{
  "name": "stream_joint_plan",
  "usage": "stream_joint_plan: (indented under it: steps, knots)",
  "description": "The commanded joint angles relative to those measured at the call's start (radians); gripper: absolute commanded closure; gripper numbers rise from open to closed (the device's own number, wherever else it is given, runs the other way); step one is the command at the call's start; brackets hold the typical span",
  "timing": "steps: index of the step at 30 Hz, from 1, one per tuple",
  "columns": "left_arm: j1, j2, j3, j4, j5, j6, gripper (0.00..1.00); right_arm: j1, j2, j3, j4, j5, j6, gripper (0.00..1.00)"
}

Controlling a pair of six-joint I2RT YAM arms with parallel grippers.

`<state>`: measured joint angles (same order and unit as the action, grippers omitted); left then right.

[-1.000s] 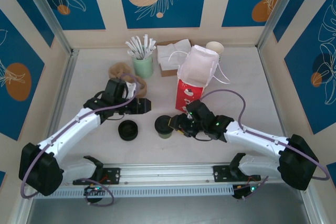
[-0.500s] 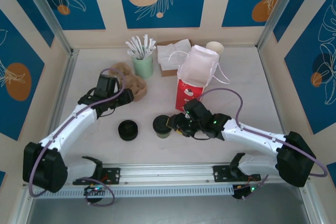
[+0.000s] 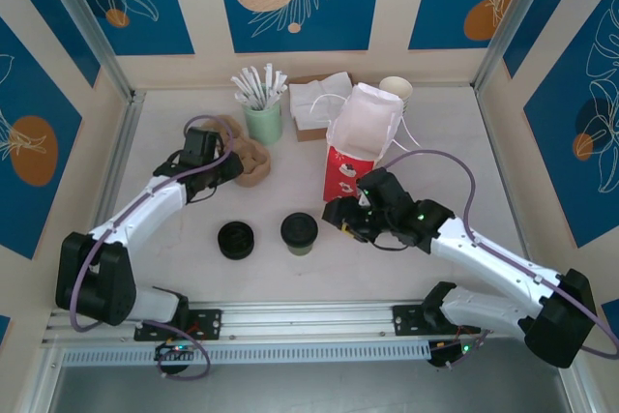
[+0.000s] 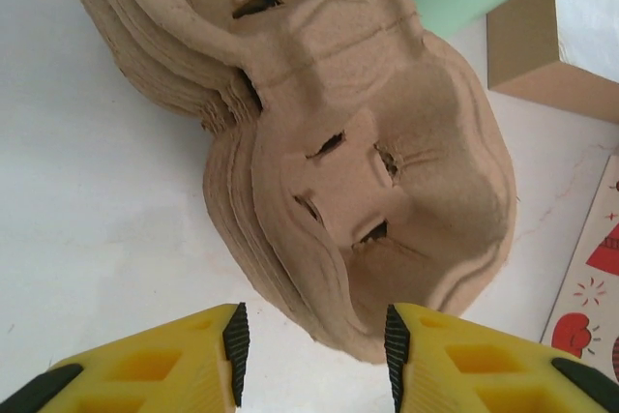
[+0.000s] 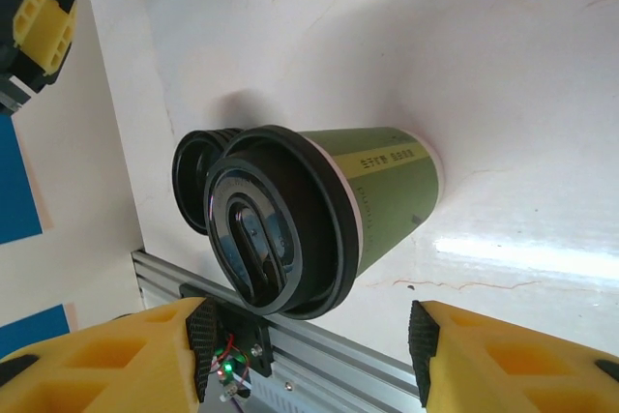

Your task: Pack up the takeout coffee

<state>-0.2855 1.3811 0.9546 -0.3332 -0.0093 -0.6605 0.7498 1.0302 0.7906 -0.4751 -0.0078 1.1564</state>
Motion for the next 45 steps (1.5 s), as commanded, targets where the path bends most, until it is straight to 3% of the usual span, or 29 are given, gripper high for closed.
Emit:
stream_joint_plan:
  steps: [1,11,18,34,45]
  knots:
    - [0.02,0.031,0.04,0.027,-0.008,-0.019,0.57,-0.033,-0.035,0.054,-0.096,-0.035,-0.061,0.42]
    - [0.023,0.098,0.06,0.051,0.004,-0.038,0.59,-0.145,-0.087,0.121,-0.189,-0.082,-0.134,0.42]
    - [0.023,0.118,0.07,0.063,0.023,-0.044,0.66,-0.193,-0.098,0.118,-0.203,-0.103,-0.148,0.42]
    - [0.023,0.112,0.04,0.151,0.094,-0.134,0.65,-0.229,-0.111,0.087,-0.201,-0.125,-0.146,0.43]
    - [0.023,0.105,0.007,0.205,0.064,-0.213,0.77,-0.24,-0.117,0.075,-0.201,-0.129,-0.145,0.43]
